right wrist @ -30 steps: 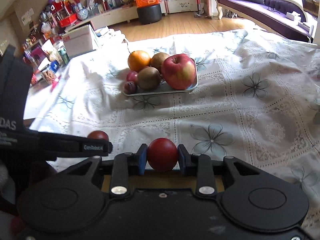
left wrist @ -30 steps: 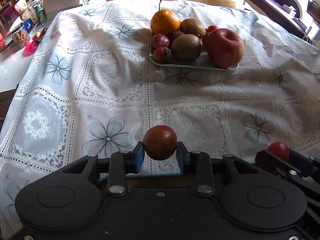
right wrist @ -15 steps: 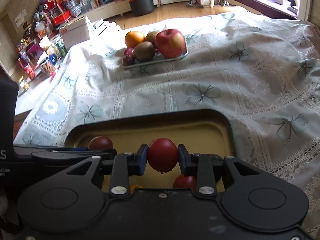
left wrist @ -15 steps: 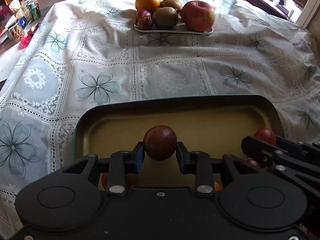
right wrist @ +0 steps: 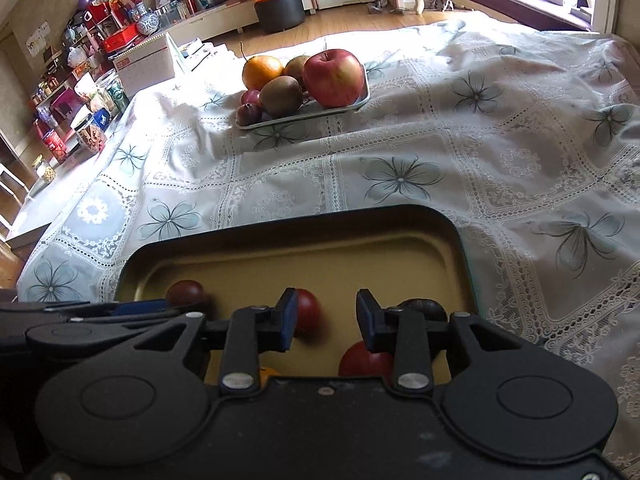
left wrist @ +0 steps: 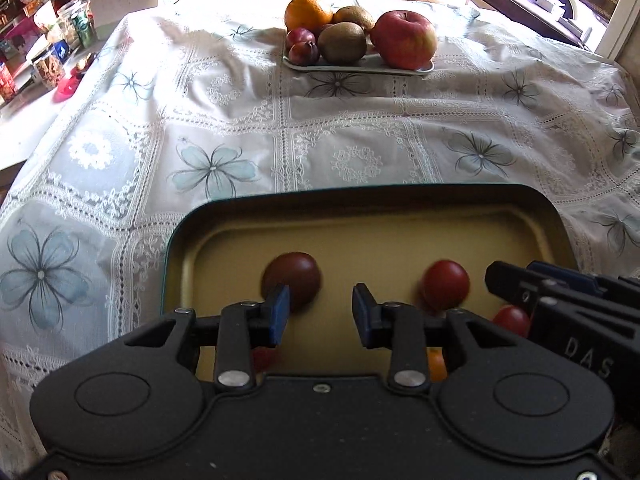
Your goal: Organize fruits
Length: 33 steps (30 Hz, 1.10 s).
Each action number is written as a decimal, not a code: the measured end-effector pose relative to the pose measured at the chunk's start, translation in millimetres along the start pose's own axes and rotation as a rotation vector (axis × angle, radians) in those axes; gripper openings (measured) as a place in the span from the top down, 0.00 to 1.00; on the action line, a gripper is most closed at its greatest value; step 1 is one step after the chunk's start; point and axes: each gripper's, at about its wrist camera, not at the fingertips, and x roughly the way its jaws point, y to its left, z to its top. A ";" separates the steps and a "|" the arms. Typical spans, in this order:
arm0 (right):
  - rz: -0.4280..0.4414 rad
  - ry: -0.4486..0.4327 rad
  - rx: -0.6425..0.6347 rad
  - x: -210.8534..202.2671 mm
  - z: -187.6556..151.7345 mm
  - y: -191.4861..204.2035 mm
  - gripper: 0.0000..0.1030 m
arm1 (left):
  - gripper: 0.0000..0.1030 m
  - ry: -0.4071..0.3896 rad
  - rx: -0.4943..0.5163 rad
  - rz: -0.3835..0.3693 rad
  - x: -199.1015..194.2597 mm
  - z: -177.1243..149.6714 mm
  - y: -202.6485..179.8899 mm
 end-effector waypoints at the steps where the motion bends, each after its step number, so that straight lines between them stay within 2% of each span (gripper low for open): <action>1: -0.001 -0.003 -0.005 -2.5 -1.4 -0.6 0.66 | 0.58 0.000 -0.005 -0.001 -1.3 -2.3 0.1; 13: -0.006 -0.034 -0.040 -32.3 -27.8 -10.1 0.66 | 0.58 -0.049 -0.061 0.052 -31.1 -33.7 6.7; 24: -0.027 -0.103 -0.049 -52.1 -57.5 -18.9 0.66 | 0.58 -0.069 -0.059 0.104 -45.0 -62.4 3.2; 33: -0.013 -0.075 -0.065 -47.9 -70.7 -12.2 0.66 | 0.58 -0.061 -0.072 0.097 -49.4 -82.3 5.1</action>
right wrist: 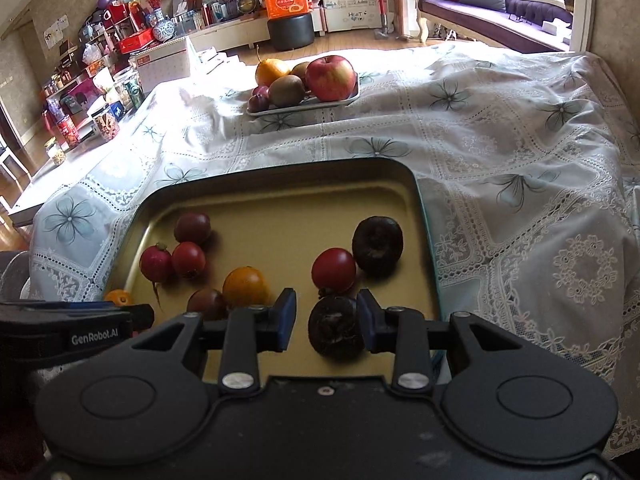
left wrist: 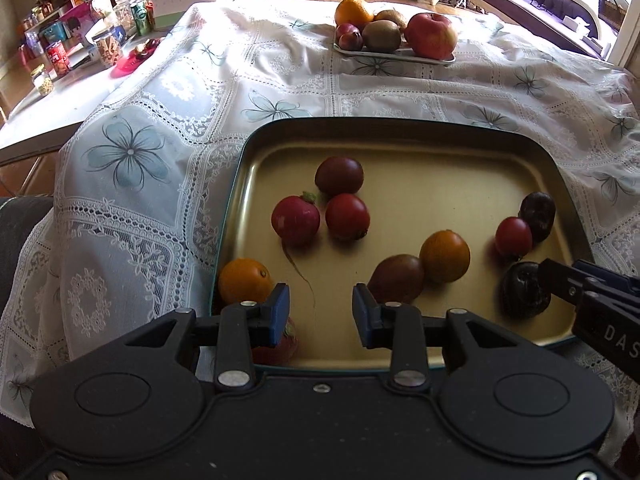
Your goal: Organize fruits
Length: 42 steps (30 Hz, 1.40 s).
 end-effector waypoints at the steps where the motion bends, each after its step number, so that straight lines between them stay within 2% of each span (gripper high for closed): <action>1: -0.002 0.002 -0.004 0.3 -0.7 0.8 0.66 | 0.58 -0.004 0.001 0.002 -1.1 -1.9 0.0; 7: -0.005 0.008 0.000 2.2 -2.4 1.5 0.65 | 0.58 -0.024 -0.006 0.019 -5.4 -4.2 0.4; 14: -0.008 0.010 -0.002 2.5 -2.9 2.0 0.65 | 0.58 0.000 -0.012 0.009 -1.1 -4.6 2.4; 42: -0.001 0.009 -0.009 1.1 -5.5 4.9 0.65 | 0.58 0.005 0.014 -0.005 -2.0 -6.2 -1.8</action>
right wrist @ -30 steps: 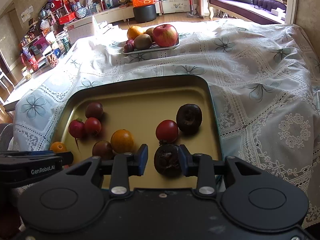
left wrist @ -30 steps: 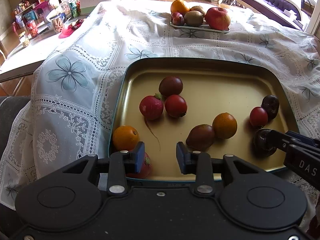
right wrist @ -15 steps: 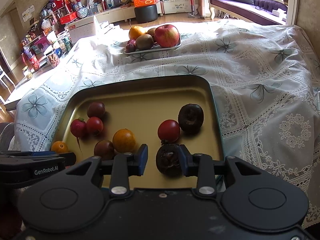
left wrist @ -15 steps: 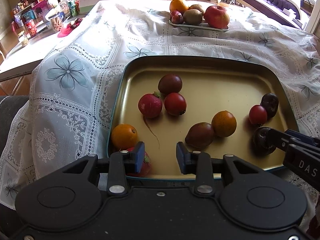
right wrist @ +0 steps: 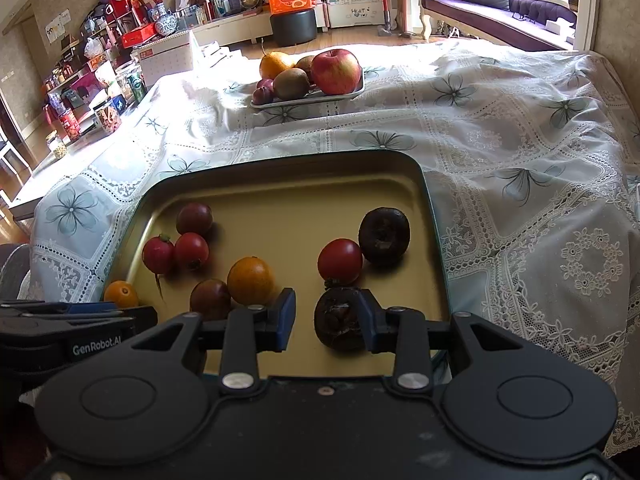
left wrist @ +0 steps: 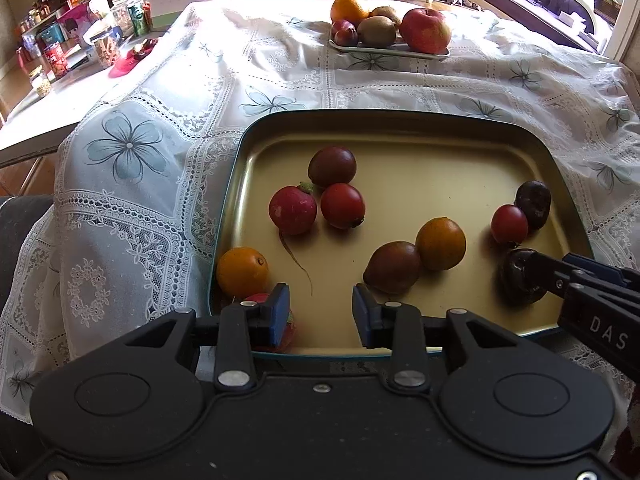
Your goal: Organize fruits
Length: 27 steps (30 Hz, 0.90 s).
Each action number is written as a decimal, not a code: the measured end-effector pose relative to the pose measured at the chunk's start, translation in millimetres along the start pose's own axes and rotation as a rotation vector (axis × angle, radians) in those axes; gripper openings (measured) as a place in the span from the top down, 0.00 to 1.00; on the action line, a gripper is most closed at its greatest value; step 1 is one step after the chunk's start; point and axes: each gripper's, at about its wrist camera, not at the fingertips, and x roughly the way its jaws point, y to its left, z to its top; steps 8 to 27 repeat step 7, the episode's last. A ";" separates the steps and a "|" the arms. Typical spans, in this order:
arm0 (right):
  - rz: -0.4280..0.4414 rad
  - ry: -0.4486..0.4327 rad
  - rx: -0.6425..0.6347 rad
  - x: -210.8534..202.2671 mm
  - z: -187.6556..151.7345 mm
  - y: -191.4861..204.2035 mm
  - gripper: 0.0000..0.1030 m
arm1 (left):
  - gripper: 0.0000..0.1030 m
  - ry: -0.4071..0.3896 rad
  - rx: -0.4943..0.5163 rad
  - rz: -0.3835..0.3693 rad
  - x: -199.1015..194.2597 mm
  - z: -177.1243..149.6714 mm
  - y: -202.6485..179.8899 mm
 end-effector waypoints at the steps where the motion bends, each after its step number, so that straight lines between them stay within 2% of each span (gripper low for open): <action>1: 0.001 0.002 -0.001 0.3 -0.2 0.2 0.65 | 0.58 0.002 0.001 -0.001 0.2 -0.2 -0.4; 27: 0.000 0.005 0.000 0.6 -0.5 0.6 0.65 | 0.58 0.001 -0.005 -0.002 0.4 0.1 0.8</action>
